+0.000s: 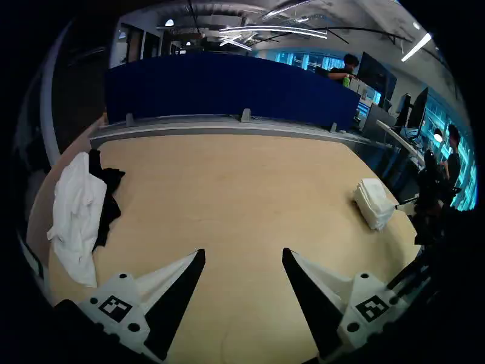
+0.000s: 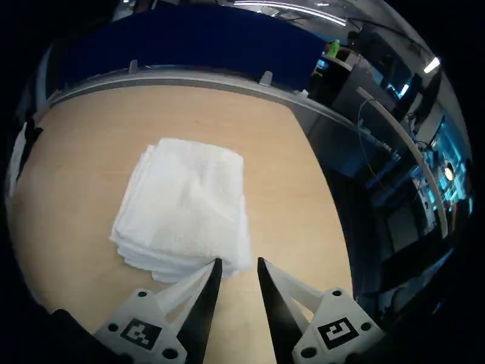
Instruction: Fold towel
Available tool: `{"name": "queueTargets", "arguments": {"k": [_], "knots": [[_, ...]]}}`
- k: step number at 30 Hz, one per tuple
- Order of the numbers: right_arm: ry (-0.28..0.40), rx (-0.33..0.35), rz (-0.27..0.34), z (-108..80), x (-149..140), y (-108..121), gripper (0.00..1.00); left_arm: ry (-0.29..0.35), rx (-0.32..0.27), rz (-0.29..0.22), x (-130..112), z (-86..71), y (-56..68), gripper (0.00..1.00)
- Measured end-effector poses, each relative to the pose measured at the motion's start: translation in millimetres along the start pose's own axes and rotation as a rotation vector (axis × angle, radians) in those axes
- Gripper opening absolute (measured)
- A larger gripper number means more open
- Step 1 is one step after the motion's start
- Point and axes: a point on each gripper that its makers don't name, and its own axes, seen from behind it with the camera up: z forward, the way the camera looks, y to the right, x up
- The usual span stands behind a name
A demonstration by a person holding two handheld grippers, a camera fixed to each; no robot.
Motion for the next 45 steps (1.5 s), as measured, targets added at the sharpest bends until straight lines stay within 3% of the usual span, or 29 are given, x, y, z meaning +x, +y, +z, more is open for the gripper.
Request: {"name": "queueTargets", "arguments": {"k": [8,13,19,32,45], "knots": [[0.010,-0.019,0.015,-6.7,0,4,0.48,0.003,0.000,-0.004,-1,-2.0,-4.0,0.94],[0.045,0.013,0.025,-8.5,14,-5,0.79,0.003,-0.001,-0.005,-1,-3.0,-5.1,0.94],[0.076,0.050,0.015,-7.8,31,-19,0.99,0.005,-0.001,-0.008,-2,-4.3,-5.3,0.94],[0.091,0.124,0.004,1.5,46,-53,1.00,0.004,0.013,-0.013,-5,-5.3,-9.4,0.94],[0.006,0.179,-0.019,23.5,9,-74,1.00,-0.003,0.030,-0.015,-8,-5.4,-12.8,0.94]]}}
